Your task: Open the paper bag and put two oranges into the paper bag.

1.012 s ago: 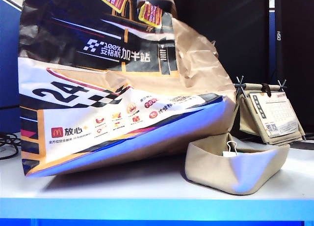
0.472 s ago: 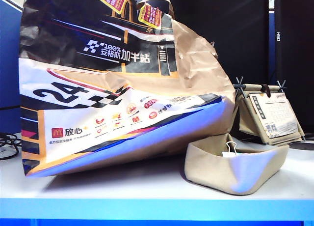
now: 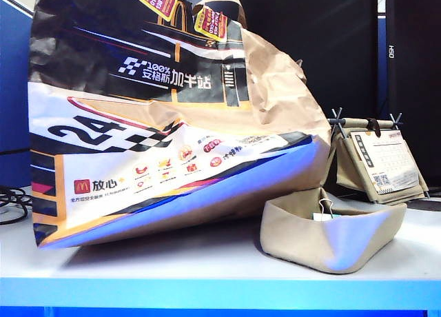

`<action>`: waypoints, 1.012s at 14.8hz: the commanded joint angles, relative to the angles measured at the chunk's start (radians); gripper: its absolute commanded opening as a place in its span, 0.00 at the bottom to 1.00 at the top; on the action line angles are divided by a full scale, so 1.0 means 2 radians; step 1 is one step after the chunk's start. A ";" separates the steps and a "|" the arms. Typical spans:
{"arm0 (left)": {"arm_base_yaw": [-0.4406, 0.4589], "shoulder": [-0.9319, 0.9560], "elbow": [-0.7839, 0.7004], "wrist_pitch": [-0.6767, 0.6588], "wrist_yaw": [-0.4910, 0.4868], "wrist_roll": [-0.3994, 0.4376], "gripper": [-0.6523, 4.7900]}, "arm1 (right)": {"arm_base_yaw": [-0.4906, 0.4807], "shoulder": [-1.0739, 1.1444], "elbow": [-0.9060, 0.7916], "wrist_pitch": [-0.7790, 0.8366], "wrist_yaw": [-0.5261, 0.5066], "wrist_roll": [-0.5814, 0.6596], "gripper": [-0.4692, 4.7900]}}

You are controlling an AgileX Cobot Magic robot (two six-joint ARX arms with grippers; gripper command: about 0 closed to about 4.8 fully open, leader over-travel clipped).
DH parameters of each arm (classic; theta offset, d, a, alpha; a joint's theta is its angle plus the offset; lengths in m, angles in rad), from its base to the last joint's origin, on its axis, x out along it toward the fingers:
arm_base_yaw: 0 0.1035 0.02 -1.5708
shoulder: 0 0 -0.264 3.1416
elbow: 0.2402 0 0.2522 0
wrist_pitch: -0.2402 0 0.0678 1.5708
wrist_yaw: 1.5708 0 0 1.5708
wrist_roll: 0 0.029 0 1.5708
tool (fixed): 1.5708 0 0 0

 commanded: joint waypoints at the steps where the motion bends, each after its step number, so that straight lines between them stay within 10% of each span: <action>1: 0.000 -0.112 -0.169 0.089 -0.021 -0.041 0.15 | 0.000 -0.068 -0.037 0.056 0.060 0.019 0.07; 6: 0.000 -0.335 -0.497 0.221 -0.038 -0.084 0.15 | 0.000 -0.264 -0.272 0.183 0.160 0.072 0.07; 15: 0.000 -0.364 -0.712 0.284 -0.005 -0.117 0.16 | 0.001 -0.526 -0.946 0.603 0.117 0.153 0.08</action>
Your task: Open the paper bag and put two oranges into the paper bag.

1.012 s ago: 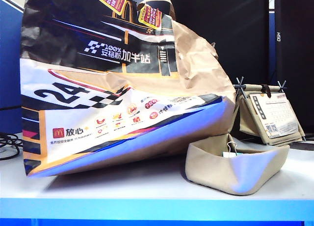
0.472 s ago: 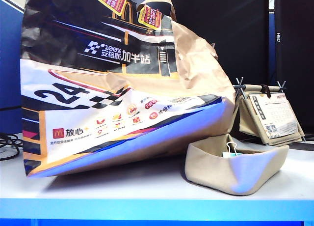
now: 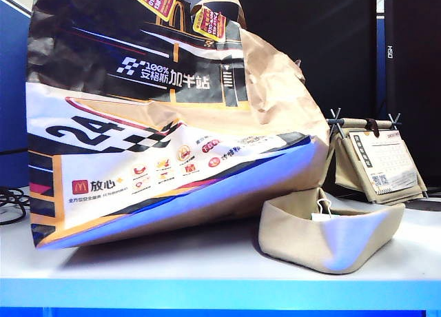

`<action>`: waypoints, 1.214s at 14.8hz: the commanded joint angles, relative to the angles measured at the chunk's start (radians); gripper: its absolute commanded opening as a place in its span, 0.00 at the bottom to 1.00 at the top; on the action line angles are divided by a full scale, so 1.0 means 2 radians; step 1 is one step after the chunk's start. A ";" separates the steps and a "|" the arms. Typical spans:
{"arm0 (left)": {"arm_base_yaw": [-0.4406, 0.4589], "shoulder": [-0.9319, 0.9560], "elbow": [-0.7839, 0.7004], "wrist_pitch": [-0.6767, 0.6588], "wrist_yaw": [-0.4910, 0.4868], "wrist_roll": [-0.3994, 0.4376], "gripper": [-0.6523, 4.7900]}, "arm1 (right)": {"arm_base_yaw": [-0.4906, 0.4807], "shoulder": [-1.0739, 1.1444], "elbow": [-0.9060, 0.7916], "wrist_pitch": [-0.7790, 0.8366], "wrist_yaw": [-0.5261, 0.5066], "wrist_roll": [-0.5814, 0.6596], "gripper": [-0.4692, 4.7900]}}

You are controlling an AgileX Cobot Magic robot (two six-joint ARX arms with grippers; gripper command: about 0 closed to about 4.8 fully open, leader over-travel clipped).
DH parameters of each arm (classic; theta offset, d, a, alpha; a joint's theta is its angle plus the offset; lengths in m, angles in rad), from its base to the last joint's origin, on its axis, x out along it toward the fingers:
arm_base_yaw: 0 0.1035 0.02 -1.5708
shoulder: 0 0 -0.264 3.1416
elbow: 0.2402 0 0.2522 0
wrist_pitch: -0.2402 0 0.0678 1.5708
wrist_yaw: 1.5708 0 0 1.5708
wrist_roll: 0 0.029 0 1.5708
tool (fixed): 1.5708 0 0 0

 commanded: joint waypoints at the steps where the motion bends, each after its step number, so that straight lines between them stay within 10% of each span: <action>1: 0.000 0.003 -0.067 0.074 -0.003 -0.026 0.16 | 0.001 0.006 -0.137 0.174 0.000 0.032 0.08; 5: 0.000 0.003 -0.180 0.133 -0.003 -0.101 0.16 | 0.001 0.010 -0.269 0.271 0.107 0.046 0.08; 18: 0.000 0.003 -0.326 0.087 -0.011 -0.182 0.17 | 0.002 0.009 -0.346 0.229 0.098 0.112 0.08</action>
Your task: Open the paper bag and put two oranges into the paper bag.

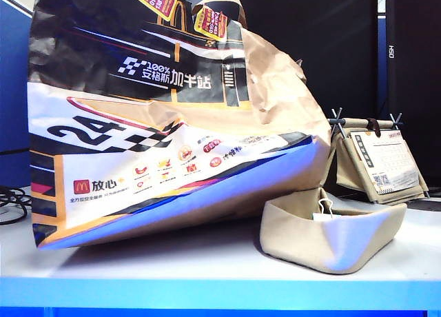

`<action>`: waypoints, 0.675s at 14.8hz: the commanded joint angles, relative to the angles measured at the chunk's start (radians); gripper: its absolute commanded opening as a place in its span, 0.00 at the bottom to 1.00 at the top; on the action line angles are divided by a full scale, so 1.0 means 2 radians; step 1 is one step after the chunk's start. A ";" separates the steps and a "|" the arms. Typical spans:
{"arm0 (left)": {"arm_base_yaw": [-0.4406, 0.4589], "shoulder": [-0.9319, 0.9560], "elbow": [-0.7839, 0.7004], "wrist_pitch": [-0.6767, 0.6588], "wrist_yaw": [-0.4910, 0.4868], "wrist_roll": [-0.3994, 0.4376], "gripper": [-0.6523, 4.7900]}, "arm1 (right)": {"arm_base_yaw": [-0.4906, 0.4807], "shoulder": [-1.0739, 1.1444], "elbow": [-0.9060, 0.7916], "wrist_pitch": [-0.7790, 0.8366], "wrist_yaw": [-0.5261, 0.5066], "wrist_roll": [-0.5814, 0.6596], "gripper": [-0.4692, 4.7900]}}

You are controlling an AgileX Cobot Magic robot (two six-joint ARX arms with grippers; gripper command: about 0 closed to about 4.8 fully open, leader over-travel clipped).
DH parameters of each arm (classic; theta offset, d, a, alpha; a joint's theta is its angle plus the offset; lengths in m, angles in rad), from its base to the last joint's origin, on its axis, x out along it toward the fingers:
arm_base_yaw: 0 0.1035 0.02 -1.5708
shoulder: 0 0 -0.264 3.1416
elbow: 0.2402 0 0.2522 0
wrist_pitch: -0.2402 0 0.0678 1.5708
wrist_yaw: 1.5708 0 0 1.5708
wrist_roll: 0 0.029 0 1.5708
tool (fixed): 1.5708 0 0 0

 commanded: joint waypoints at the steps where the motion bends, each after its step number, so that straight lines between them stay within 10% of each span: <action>1: 0.000 0.000 0.001 -0.040 -0.008 -0.034 0.17 | 0.001 0.000 -0.001 0.001 0.000 0.001 0.08; 10: 0.002 -0.078 0.001 0.004 0.010 -0.038 0.17 | -0.021 -0.100 -0.001 -0.039 -0.020 0.001 0.08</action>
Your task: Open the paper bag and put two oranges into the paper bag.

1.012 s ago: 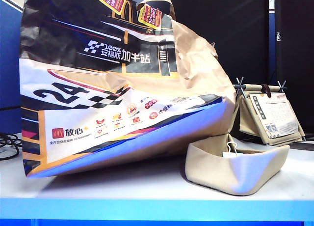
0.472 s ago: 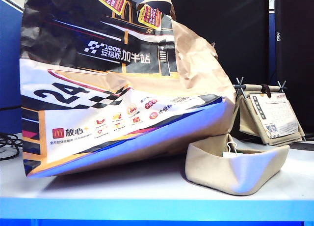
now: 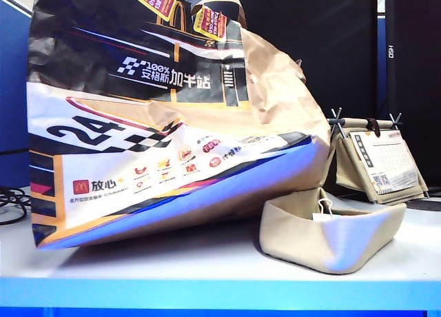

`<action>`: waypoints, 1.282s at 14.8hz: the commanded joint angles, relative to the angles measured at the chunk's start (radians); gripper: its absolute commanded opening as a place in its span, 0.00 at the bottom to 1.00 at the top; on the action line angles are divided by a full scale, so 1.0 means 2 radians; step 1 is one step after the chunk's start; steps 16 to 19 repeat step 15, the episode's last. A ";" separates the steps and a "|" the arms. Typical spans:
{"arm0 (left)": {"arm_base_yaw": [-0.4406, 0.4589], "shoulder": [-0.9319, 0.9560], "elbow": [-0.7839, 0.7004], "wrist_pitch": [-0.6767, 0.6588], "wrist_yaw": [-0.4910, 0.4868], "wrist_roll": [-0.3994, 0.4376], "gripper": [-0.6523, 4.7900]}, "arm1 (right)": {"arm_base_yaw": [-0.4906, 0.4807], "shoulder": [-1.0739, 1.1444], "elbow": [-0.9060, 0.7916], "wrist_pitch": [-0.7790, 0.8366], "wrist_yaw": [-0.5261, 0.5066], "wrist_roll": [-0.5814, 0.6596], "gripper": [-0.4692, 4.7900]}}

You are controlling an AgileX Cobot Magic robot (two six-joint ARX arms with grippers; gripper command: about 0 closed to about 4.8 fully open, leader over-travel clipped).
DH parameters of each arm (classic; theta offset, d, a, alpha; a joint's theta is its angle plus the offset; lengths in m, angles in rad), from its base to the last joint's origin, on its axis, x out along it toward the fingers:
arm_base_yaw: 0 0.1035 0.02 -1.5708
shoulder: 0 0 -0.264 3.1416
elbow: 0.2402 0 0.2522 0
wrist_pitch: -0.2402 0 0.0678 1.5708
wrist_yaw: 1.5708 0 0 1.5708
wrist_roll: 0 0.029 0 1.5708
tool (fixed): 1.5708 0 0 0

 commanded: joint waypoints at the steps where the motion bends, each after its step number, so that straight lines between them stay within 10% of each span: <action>1: 0.027 0.004 0.000 0.053 0.020 -0.003 0.17 | -0.017 -0.011 -0.001 0.015 -0.020 0.000 0.08; 19: 0.083 0.004 0.000 0.050 0.012 -0.003 0.17 | -0.050 -0.011 -0.001 0.010 -0.031 0.000 0.08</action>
